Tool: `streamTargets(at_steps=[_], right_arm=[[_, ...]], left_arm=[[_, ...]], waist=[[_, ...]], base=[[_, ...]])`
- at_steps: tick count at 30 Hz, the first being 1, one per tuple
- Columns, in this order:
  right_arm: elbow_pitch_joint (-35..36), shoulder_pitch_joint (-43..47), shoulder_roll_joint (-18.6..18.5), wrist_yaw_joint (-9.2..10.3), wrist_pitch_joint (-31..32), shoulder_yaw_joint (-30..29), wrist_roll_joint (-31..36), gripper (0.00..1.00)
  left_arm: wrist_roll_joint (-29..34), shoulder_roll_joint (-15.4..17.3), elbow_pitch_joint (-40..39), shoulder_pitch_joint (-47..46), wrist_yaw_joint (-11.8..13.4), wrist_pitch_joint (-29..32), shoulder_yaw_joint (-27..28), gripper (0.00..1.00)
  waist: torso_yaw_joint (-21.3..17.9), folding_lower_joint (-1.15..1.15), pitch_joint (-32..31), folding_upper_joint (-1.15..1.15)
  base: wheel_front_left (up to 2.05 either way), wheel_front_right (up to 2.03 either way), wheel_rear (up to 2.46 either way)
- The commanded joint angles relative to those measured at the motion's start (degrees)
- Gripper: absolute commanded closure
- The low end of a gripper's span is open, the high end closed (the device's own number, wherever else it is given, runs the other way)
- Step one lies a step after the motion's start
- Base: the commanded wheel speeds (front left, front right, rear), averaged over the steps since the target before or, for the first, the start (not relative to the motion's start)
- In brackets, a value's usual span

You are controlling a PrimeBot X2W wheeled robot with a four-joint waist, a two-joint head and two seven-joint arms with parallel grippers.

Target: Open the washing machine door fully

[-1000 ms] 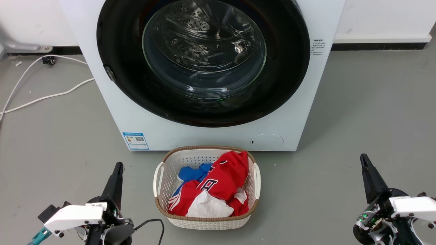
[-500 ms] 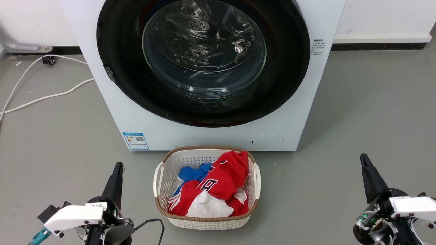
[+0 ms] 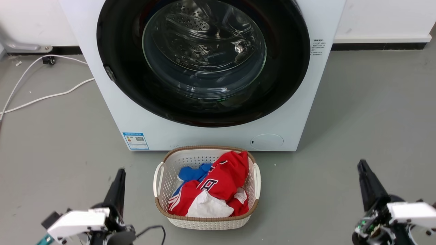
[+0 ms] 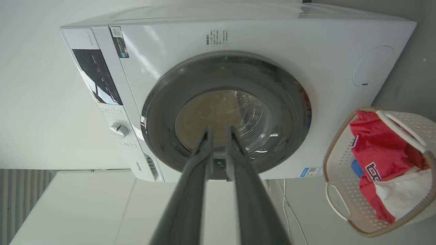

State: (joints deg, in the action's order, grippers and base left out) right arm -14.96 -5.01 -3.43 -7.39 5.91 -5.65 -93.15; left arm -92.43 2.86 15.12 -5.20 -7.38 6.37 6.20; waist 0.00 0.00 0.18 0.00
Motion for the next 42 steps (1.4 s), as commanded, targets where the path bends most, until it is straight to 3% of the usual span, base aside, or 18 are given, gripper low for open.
streamTargets(at_steps=[1,11,16,35,42], right_arm=[[0.1,-0.1,0.0,0.0,-0.1,0.0,0.0,0.0],[2.1,1.2,0.0,-0.02,-2.9,1.7,3.0,0.0],[3.5,1.7,-0.1,-0.02,-4.2,2.1,6.7,0.0],[10.0,3.9,-0.3,-0.05,-7.3,2.7,36.5,0.0],[11.7,4.9,-0.4,-0.06,-7.5,2.7,44.5,0.0]], left_arm=[[0.0,0.0,-0.1,-0.1,0.0,0.0,-0.1,0.0],[2.2,0.2,-1.6,0.0,0.0,-2.9,-3.5,0.0],[6.9,1.0,-2.4,-0.1,0.0,-4.3,-5.1,0.0],[32.8,1.9,-5.9,0.4,0.1,-8.8,-7.7,0.0],[41.5,3.1,-6.4,0.3,0.4,-10.2,-9.2,0.0]], waist=[[0.0,0.0,0.0,0.0],[0.1,0.0,-0.2,0.0],[0.2,0.0,-0.4,0.0],[0.2,0.0,-0.8,0.0],[0.2,0.0,-1.0,0.0]], base=[[0.0,0.0,0.0],[0.0,0.0,0.0],[0.0,0.0,0.0],[0.0,0.0,0.0],[0.0,0.0,0.0]])
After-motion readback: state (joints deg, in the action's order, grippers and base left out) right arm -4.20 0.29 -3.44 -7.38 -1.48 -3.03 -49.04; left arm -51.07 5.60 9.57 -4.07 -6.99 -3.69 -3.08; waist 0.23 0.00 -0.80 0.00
